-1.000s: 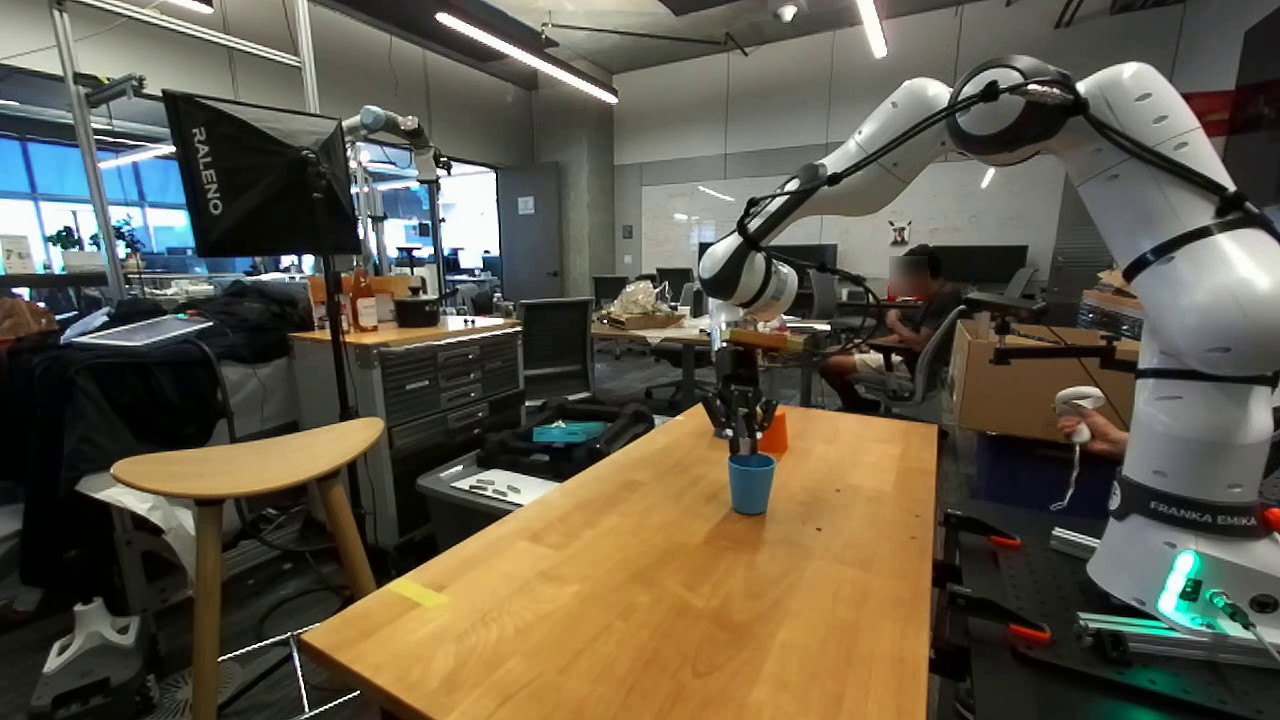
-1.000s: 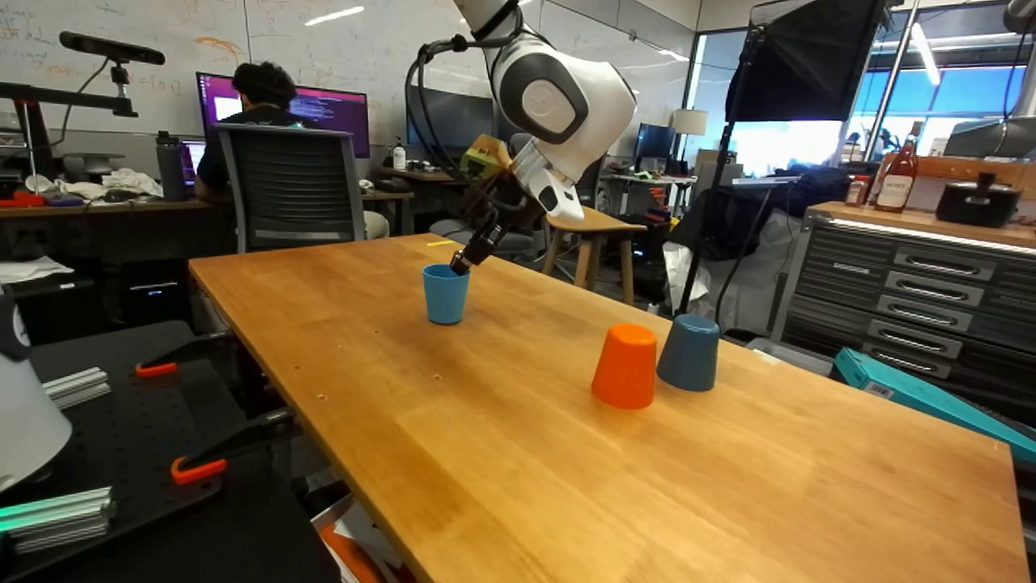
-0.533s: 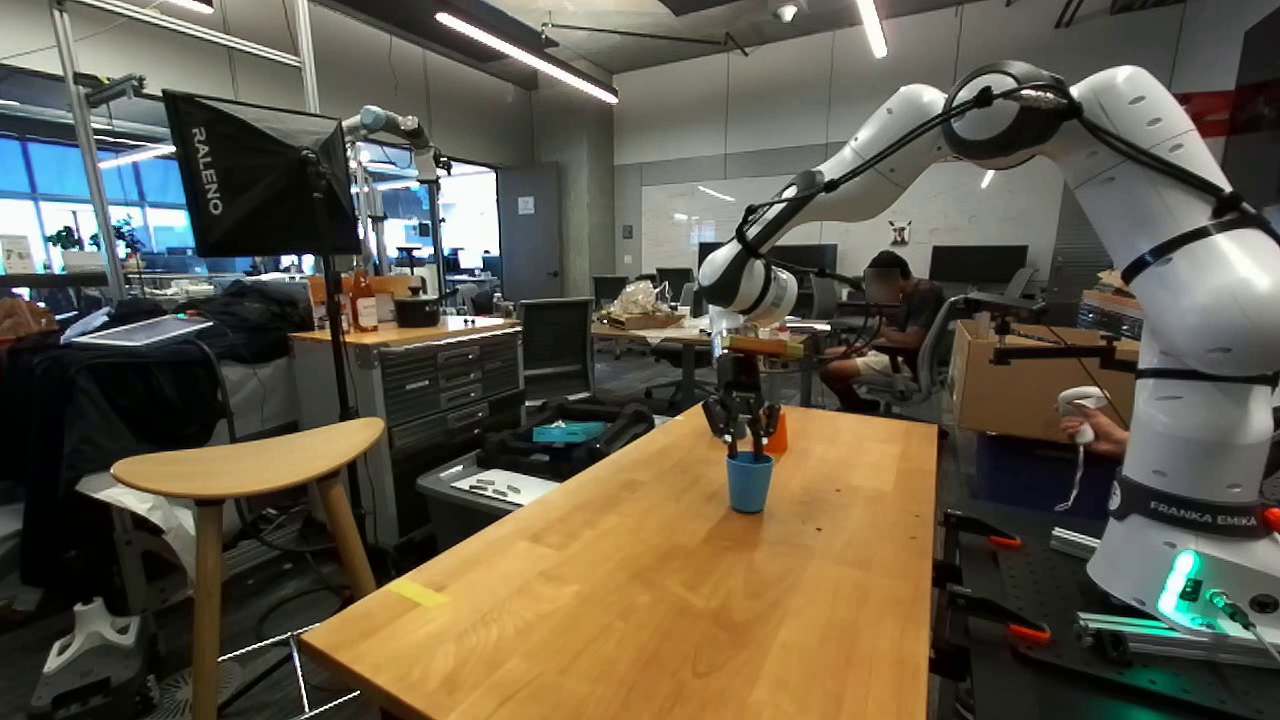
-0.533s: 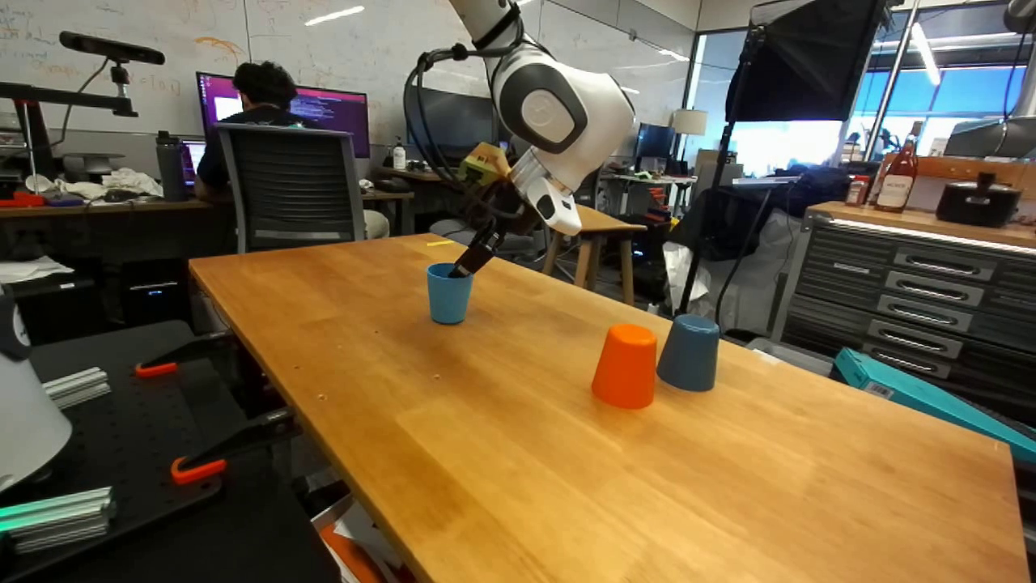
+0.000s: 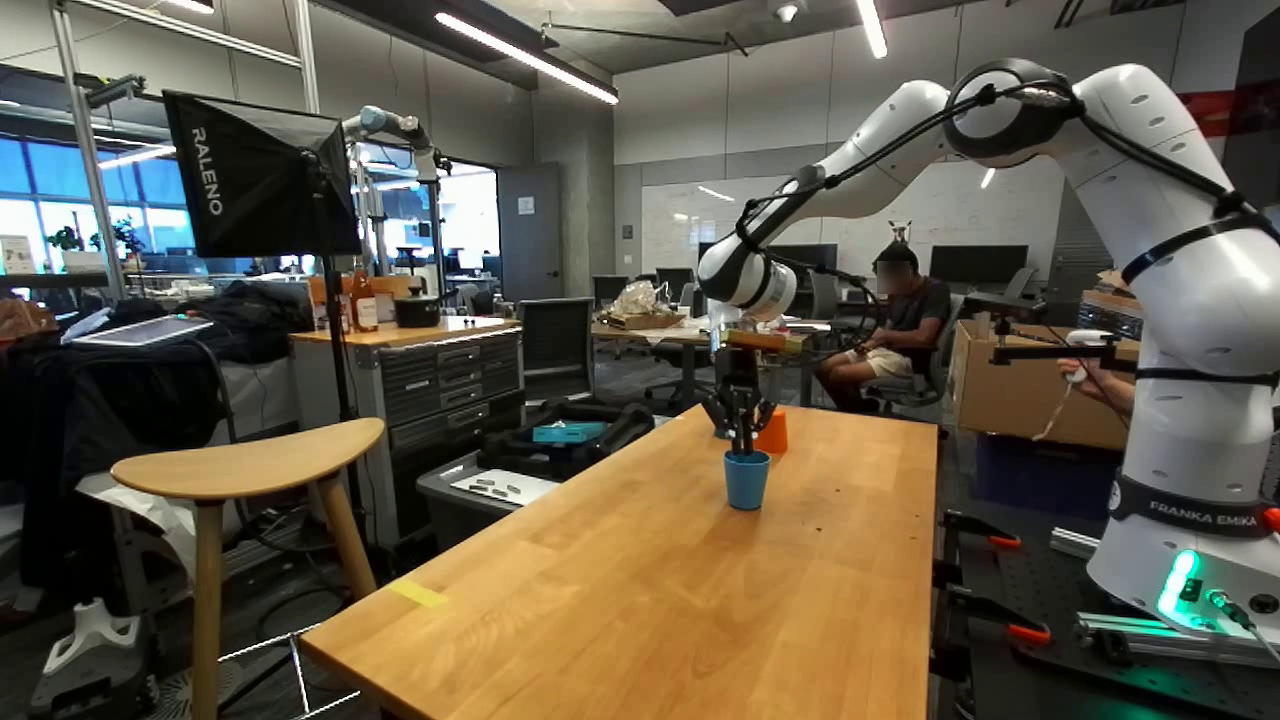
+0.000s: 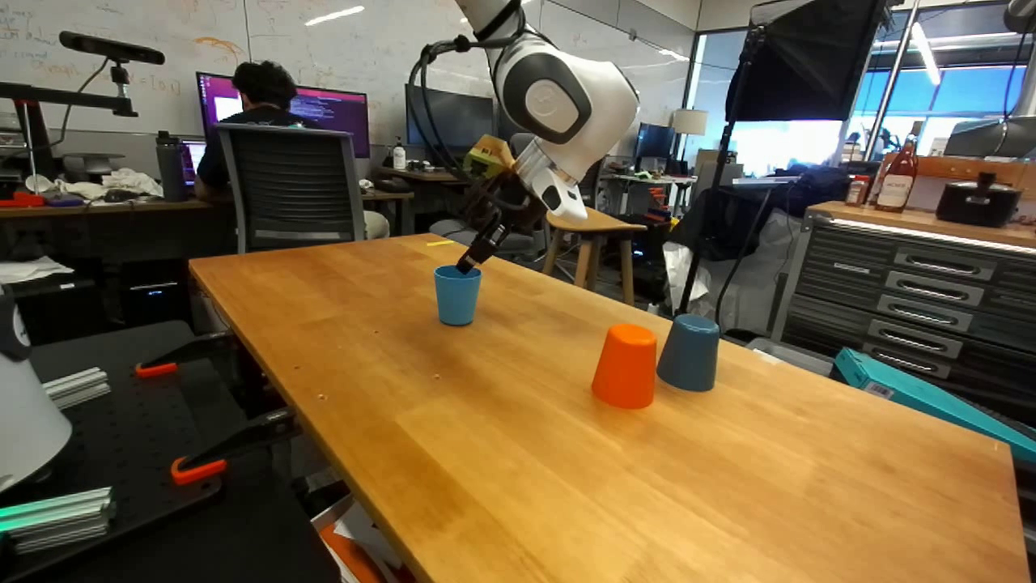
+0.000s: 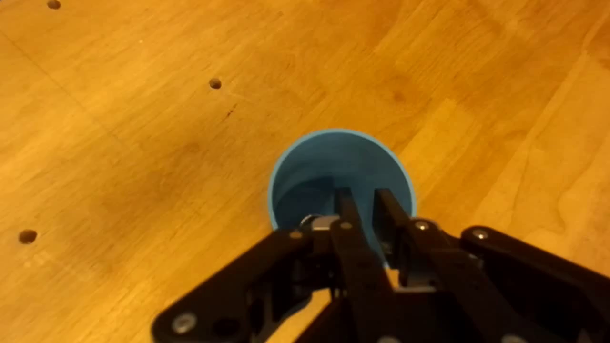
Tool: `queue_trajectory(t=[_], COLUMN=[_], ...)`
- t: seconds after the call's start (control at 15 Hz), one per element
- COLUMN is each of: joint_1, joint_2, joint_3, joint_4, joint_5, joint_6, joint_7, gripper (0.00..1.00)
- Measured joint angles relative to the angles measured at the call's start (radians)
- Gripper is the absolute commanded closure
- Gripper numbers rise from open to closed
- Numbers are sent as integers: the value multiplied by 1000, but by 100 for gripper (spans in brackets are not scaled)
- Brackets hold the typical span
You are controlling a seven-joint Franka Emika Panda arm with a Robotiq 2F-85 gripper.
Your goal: Pick up the object and put it in the blue cup
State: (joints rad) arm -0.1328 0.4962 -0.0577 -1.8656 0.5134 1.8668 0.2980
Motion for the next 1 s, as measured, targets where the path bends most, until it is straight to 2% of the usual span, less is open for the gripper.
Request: queue_trajectory(t=[0.33, 0.6, 0.67, 0.73, 0.87, 1.0], joint_1=[1, 15, 21, 29, 45, 60], joint_2=[-139, -283, -312, -338, -377, -398], joint_3=[-7, -4, -2, 0, 6, 12], joint_4=[57, 94, 102, 108, 120, 132], joint_5=[-130, -236, -257, -278, -316, -355], joint_6=[-3, -92, -128, -160, -206, -234], joint_7=[-58, -142, -169, -195, -253, -318], gripper=[99, 93, 89, 68, 64, 49])
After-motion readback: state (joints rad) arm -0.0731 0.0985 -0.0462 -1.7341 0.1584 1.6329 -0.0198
